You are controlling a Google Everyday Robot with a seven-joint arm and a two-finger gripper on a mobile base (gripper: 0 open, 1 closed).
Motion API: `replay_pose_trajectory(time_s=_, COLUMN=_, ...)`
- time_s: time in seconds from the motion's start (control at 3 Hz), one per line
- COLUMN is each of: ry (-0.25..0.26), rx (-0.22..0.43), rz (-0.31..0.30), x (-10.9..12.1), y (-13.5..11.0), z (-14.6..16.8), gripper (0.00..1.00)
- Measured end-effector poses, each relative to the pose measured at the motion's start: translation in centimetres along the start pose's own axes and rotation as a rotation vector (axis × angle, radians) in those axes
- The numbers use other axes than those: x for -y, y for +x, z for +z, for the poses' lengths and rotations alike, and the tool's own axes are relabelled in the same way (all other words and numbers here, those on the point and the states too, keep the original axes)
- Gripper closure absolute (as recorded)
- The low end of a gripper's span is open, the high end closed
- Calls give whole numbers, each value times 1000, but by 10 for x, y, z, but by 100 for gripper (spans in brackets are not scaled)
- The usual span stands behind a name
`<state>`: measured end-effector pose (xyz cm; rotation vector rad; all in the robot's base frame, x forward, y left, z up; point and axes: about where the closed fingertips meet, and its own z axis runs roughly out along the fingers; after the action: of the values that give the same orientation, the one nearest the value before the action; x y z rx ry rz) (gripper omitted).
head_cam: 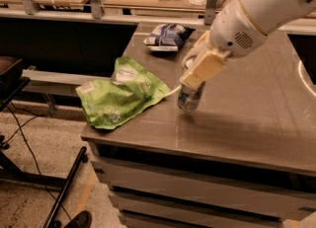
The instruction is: Move redbull can near green rice chip bag
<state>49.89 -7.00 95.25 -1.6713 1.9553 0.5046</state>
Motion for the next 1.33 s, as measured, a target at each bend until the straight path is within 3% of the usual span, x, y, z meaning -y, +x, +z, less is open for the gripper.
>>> replay_pose_trajectory(time_s=0.67, ry=-43, rx=-14, rz=-61, x=0, y=-30, z=37, gripper=54)
replay_pose_trajectory(time_s=1.33, ry=-65, rx=-35, rz=-71, x=-3, y=-38, z=53, gripper=8)
